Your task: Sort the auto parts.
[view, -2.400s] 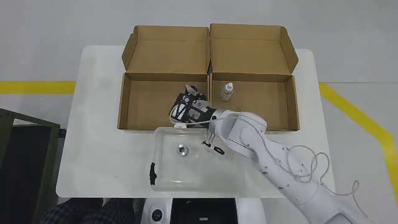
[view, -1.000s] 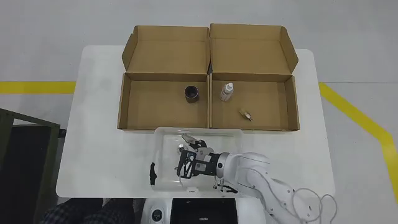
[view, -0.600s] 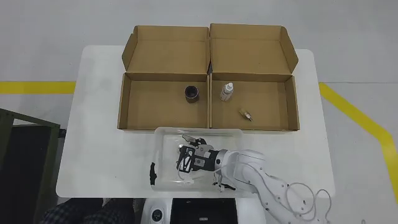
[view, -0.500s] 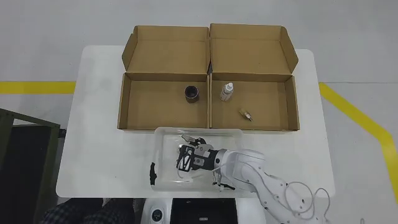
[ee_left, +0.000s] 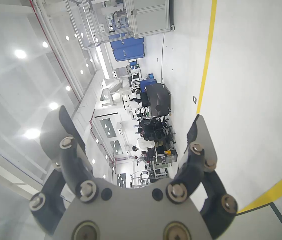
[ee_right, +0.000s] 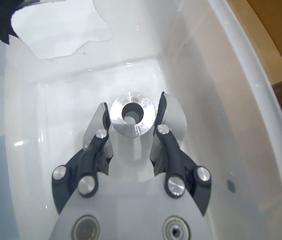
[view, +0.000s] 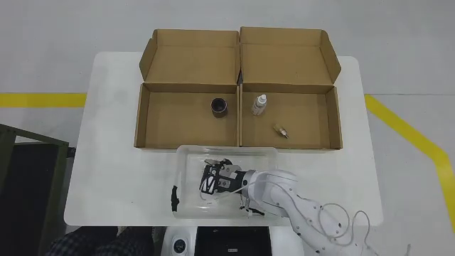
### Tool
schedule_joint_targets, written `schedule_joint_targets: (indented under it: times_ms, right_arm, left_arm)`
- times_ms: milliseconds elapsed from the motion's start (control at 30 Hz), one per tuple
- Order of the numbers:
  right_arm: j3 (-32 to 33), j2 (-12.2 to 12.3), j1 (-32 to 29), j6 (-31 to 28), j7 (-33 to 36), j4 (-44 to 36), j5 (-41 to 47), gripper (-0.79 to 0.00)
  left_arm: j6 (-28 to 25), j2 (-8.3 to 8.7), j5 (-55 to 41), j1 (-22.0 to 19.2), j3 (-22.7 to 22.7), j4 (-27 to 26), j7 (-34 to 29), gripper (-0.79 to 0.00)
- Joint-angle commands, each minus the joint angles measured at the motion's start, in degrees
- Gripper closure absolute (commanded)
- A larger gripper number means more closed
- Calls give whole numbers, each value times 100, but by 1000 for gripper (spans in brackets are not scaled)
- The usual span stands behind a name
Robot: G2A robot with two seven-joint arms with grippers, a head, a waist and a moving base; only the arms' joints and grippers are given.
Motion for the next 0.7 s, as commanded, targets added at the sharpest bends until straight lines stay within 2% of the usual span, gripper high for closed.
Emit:
schedule_joint_targets:
  times_ms: [0, 67, 100, 133, 367, 667]
  right_arm:
    - [6, -1, -4, -12, -16, -4, 15, -252]
    - [11, -2, -5, -33, -26, -5, 18, -148]
    - [17, -2, -7, -44, -34, -4, 37, -22]
    - [25, -2, -9, -57, -42, -5, 57, 0]
    - [180, 40, -143, -248, -140, -256, 320, 0]
    - [699, 177, -500, -588, -285, -849, 892, 0]
  left_arm:
    - [0, 0, 0, 0, 0, 0, 0, -785]
    - [0, 0, 0, 0, 0, 0, 0, -785]
    - [0, 0, 0, 0, 0, 0, 0, -785]
    - [0, 0, 0, 0, 0, 0, 0, -785]
    - [0, 0, 0, 0, 0, 0, 0, -785]
    - [0, 0, 0, 0, 0, 0, 0, -785]
